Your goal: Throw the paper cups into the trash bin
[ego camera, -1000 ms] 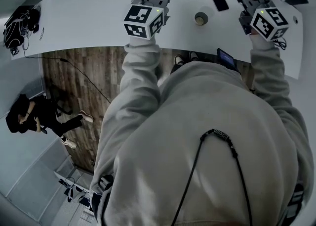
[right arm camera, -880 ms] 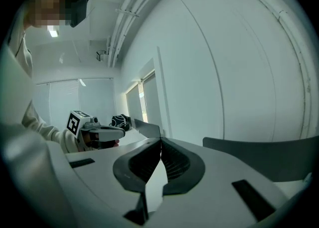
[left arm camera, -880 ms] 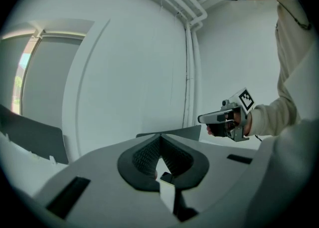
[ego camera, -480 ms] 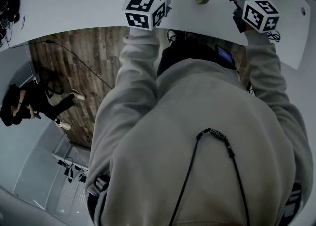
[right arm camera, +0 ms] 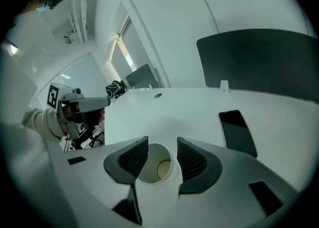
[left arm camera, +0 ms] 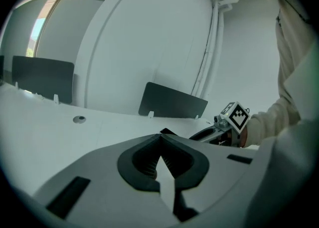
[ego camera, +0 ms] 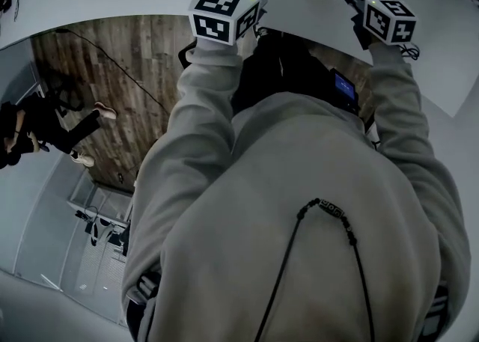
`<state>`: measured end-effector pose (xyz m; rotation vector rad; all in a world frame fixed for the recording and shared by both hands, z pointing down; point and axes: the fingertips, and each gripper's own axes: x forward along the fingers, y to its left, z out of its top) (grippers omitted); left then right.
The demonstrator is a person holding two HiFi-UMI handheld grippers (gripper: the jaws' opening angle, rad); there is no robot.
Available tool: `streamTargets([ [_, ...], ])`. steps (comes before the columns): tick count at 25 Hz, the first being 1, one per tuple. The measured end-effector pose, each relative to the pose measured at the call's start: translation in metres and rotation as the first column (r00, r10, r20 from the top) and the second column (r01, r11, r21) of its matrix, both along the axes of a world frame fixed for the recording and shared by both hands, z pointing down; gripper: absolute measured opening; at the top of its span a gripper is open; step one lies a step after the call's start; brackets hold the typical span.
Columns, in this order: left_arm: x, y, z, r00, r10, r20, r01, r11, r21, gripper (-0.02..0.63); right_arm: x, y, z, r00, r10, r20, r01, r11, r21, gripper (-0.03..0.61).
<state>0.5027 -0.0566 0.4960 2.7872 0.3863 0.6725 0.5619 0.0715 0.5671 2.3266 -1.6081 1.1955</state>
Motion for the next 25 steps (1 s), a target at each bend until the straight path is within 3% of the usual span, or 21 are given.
streamTargets([
  [4, -0.011, 0.004, 0.006, 1.0, 0.006, -0.006, -0.006, 0.998, -0.057, -0.005, -0.004, 0.004, 0.018, 1.0, -0.006, 0.003, 0.006, 0.999, -0.034, 0.158],
  [12, -0.019, -0.001, -0.003, 1.0, -0.004, -0.013, 0.003, 0.997, -0.081, -0.005, -0.006, 0.007, 0.028, 1.0, -0.021, -0.004, 0.021, 0.994, -0.111, 0.151],
  [14, -0.02, -0.001, -0.002, 1.0, -0.002, -0.012, 0.001, 0.997, -0.076, -0.005, -0.007, 0.01, 0.031, 0.999, -0.034, -0.032, 0.028, 0.988, -0.149, 0.05],
  [15, -0.02, -0.001, -0.002, 1.0, -0.002, -0.011, 0.001, 0.997, -0.073, -0.005, -0.008, 0.011, 0.03, 0.999, -0.038, -0.038, 0.032, 0.987, -0.157, 0.047],
  [25, -0.021, -0.008, -0.006, 1.0, -0.017, -0.016, 0.016, 0.999, -0.052, -0.005, -0.013, 0.006, 0.007, 0.996, -0.064, -0.065, 0.055, 0.99, -0.132, 0.043],
])
